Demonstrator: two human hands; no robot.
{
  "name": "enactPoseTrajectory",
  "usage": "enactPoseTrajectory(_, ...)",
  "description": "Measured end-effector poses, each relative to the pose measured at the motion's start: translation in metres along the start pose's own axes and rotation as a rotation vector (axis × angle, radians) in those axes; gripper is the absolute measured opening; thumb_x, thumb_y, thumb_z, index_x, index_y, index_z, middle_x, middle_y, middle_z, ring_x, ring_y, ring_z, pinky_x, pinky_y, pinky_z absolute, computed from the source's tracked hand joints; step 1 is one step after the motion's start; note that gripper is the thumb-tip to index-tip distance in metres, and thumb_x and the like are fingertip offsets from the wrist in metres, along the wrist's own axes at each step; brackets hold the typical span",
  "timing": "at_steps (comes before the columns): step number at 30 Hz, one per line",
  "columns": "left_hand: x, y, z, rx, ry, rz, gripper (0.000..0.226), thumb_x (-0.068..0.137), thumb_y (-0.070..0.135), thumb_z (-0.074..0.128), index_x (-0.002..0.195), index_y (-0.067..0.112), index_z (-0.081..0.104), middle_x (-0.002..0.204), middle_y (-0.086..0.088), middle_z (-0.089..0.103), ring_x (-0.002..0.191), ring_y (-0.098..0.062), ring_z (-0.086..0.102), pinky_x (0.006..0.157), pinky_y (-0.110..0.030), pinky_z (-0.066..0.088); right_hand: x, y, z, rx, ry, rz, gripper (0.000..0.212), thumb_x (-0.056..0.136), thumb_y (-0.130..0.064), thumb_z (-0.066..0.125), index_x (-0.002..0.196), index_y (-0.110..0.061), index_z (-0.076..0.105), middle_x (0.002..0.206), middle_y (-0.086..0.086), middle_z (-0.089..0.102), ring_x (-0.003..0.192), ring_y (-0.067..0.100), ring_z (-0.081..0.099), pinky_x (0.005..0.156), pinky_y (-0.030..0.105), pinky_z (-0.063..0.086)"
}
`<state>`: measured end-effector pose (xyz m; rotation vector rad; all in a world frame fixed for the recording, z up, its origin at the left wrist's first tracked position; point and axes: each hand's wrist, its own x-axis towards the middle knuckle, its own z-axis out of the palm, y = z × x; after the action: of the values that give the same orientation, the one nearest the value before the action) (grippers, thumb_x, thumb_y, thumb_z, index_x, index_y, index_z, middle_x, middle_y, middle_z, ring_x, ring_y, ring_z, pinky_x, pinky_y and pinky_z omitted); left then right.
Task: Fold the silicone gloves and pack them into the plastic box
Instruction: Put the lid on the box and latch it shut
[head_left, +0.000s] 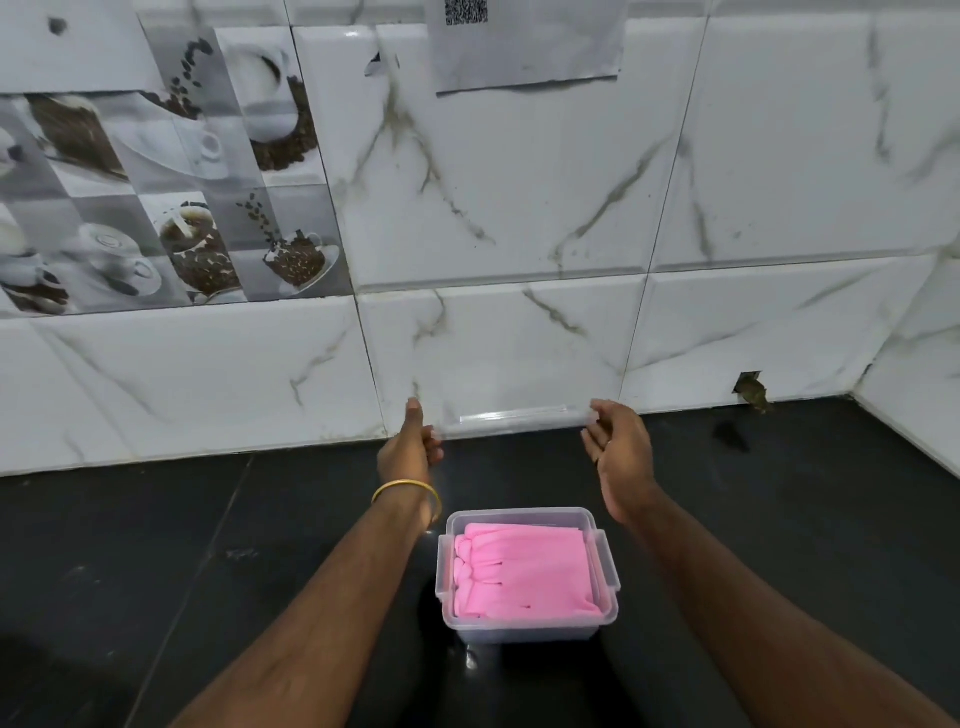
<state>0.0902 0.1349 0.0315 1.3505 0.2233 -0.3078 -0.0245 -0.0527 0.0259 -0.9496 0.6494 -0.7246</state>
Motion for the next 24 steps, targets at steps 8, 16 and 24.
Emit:
enactPoseTrajectory(8,-0.048,-0.007,-0.04,0.202,-0.092,0.085,0.017,0.074,0.007,0.08,0.088,0.007,0.07,0.073,-0.011,0.07,0.05,-0.015,0.057,0.04,-0.018,0.043,-0.056,0.007,-0.027,-0.388,0.131,-0.183,0.033,0.081,-0.014,0.079,0.11,-0.013,0.062,0.1,0.001,0.067,0.09,0.015,0.065,0.083,0.035,0.058)
enactPoseTrajectory(16,-0.067,-0.041,-0.076,0.703,-0.125,0.25,0.004,0.072,0.018,0.078,0.075,0.014,0.077,0.075,0.0,0.075,0.073,-0.02,0.072,0.06,-0.03,0.057,-0.088,0.04,-0.059,-0.665,0.186,-0.169,0.026,0.077,-0.014,0.076,0.075,-0.036,0.063,0.08,-0.013,0.07,0.076,0.007,0.068,0.068,0.034,0.061)
enactPoseTrajectory(24,-0.071,-0.061,-0.086,1.154,-0.2,0.433,0.028,0.077,0.039,0.067,0.085,0.013,0.075,0.081,-0.002,0.074,0.077,-0.022,0.067,0.072,-0.031,0.054,-0.093,0.058,-0.08,-0.808,0.192,-0.094,0.016,0.082,-0.012,0.072,0.089,-0.027,0.069,0.083,-0.013,0.067,0.08,0.009,0.066,0.076,0.04,0.062)
